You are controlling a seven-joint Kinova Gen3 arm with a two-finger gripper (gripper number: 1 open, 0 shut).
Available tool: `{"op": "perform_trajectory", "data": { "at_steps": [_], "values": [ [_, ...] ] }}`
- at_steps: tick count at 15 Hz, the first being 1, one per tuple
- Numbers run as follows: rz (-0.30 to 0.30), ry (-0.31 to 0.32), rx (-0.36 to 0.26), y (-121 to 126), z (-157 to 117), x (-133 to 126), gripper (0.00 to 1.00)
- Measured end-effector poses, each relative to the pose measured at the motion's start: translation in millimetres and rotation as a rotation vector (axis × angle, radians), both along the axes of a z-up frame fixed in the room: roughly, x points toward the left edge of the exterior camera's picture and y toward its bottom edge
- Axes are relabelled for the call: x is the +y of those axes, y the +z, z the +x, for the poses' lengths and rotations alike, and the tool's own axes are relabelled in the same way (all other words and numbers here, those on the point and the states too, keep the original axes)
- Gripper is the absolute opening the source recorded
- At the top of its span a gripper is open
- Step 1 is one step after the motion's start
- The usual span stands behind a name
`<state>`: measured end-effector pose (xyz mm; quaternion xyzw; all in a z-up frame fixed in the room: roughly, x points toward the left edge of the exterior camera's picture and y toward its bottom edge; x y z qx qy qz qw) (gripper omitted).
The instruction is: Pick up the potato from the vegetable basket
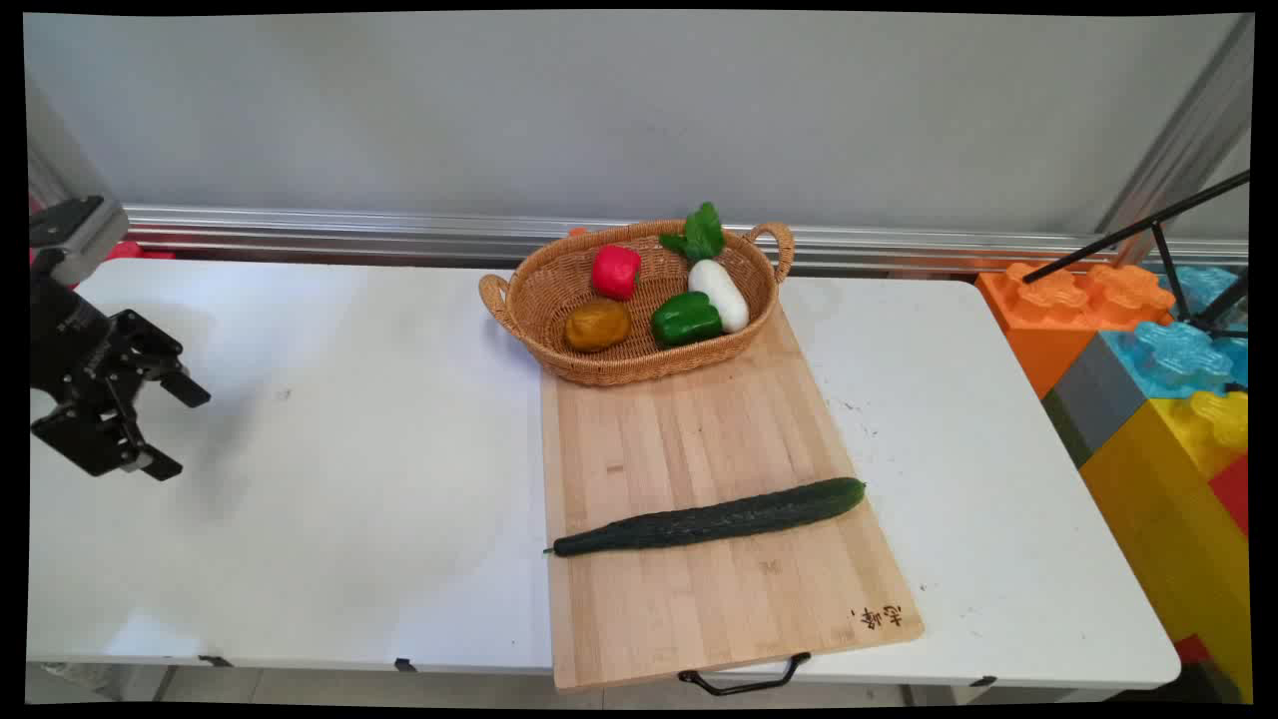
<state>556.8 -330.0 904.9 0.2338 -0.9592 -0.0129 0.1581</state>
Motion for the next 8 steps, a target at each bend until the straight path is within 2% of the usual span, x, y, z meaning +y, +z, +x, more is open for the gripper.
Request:
{"op": "perform_trajectory", "data": {
  "at_steps": [4, 8],
  "values": [
    [-0.031, 0.034, 0.003, -3.9, -2.1, -7.5, 1.0],
    [-0.07, 0.079, 0.004, -1.0, -24.7, -23.8, 1.0]
  ]
}}
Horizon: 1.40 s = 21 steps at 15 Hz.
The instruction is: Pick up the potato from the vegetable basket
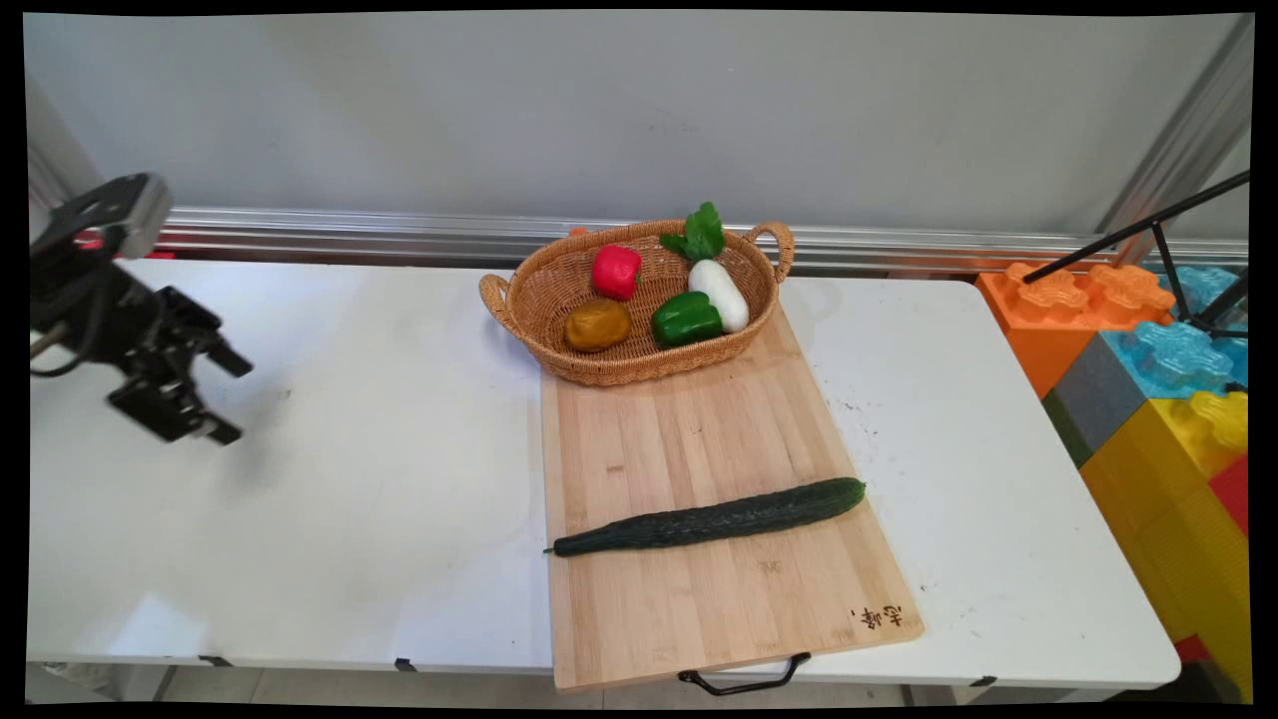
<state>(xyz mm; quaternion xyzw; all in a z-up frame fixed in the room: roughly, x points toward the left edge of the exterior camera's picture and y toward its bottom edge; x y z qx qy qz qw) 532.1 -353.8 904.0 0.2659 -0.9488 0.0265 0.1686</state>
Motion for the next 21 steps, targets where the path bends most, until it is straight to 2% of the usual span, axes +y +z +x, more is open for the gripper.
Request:
{"op": "perform_trajectory", "data": {
  "at_steps": [3, 8, 13, 17, 21],
  "values": [
    [-0.036, 0.034, 0.001, 7.1, -28.7, -18.7, 1.0],
    [-0.119, 0.07, 0.035, 25.6, -98.5, -71.3, 1.0],
    [-0.151, 0.118, 0.06, 35.0, -146.4, -121.5, 1.0],
    [-0.138, 0.17, 0.09, 25.2, -171.9, -161.2, 1.0],
    [-0.12, 0.179, 0.117, 0.6, -193.7, -193.1, 1.0]
  ]
}}
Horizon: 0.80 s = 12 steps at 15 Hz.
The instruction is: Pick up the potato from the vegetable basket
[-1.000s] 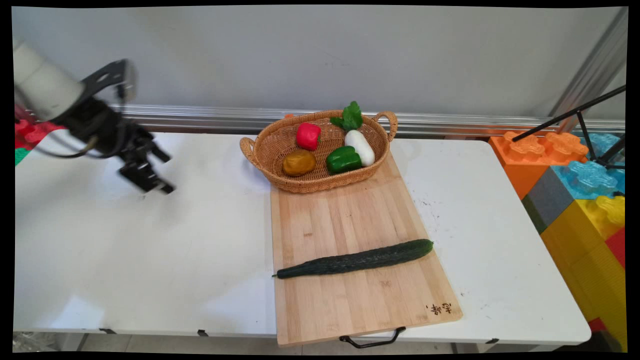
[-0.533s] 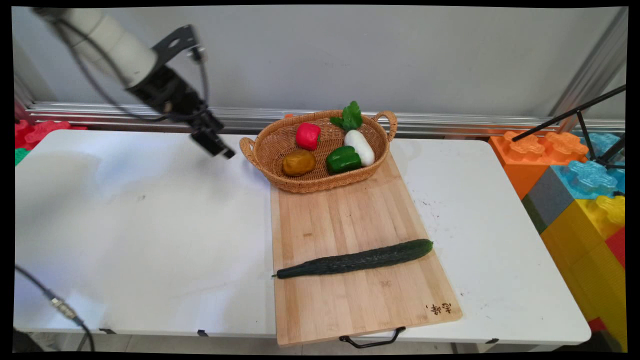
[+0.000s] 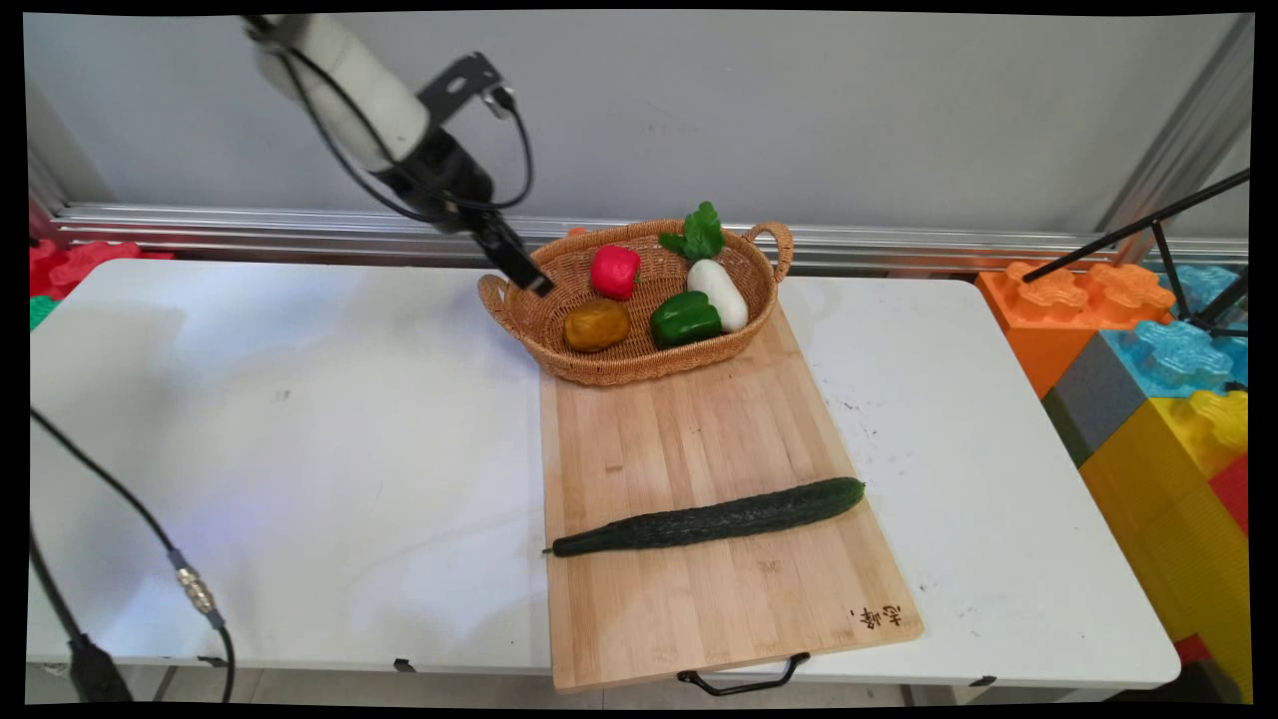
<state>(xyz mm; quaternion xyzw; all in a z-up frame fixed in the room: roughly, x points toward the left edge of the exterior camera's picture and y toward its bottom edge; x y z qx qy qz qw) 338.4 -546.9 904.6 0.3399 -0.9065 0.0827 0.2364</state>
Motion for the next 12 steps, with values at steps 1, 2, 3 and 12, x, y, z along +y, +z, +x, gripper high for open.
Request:
{"op": "perform_trajectory", "data": {
  "at_steps": [1, 2, 3, 12],
  "values": [
    [0.007, -0.005, 0.009, -9.8, -6.7, -7.5, 1.0],
    [0.014, -0.01, 0.016, -19.4, -12.3, -13.2, 1.0],
    [0.019, -0.016, 0.022, -30.6, -18.4, -19.7, 1.0],
    [0.026, -0.019, 0.022, -98.5, -41.0, -52.9, 1.0]
  ]
}}
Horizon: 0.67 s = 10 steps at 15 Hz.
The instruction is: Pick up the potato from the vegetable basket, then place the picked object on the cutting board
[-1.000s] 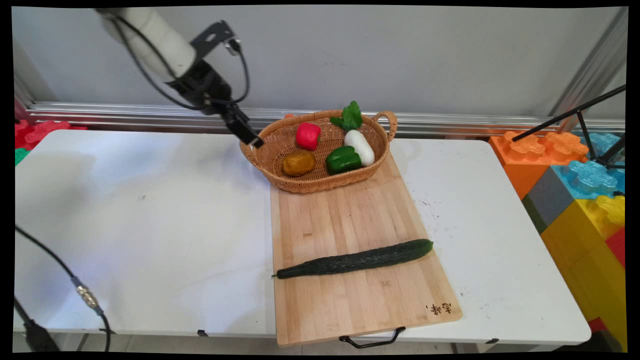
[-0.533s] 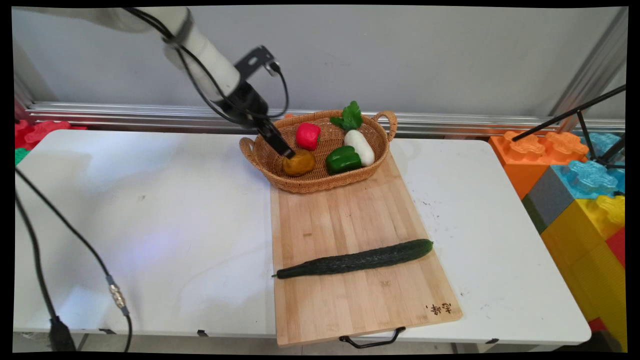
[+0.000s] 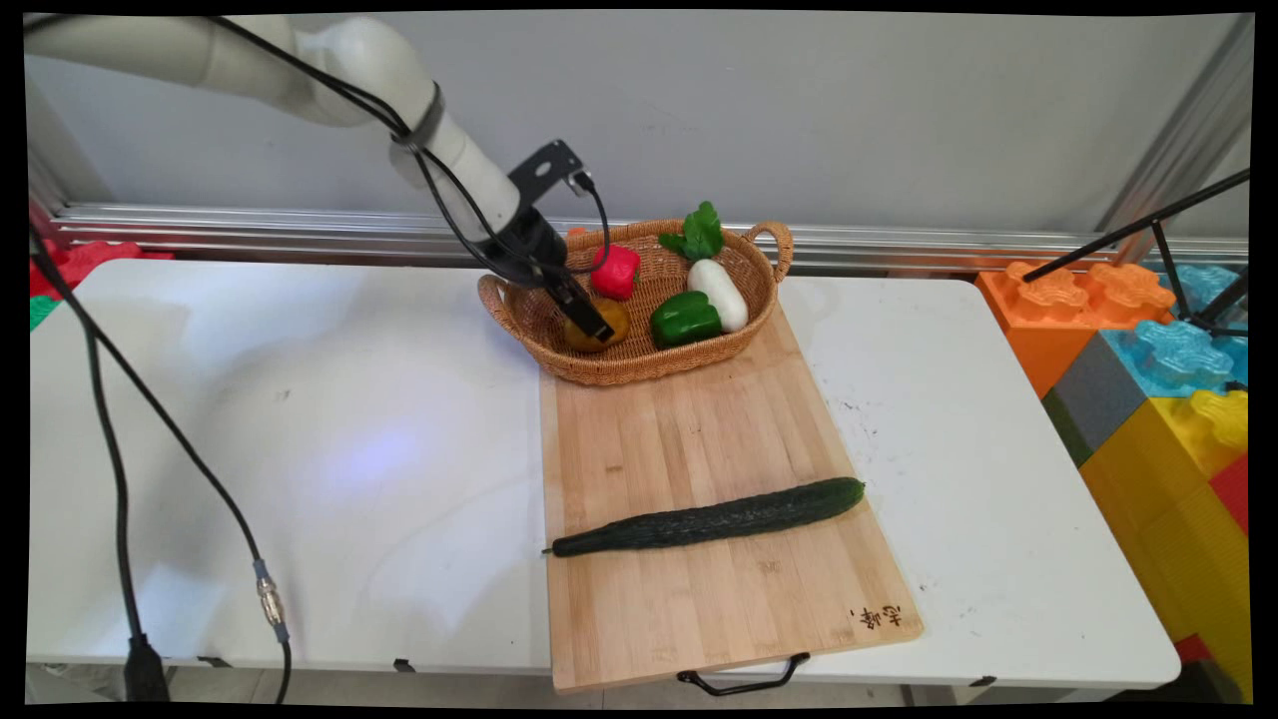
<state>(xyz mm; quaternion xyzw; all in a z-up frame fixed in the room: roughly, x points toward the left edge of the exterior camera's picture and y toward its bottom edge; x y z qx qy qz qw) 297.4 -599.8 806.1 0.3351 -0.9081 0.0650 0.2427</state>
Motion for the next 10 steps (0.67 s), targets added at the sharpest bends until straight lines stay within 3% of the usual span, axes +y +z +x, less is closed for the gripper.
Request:
{"op": "perform_trajectory", "data": {
  "at_steps": [5, 6, 10],
  "values": [
    [-0.004, 0.012, -0.002, -18.3, -3.2, -9.8, 1.0],
    [-0.006, 0.009, 0.0, -19.1, -4.3, -11.0, 0.0],
    [-0.013, -0.012, 0.012, -10.2, -6.2, -11.9, 0.0]
  ]
}}
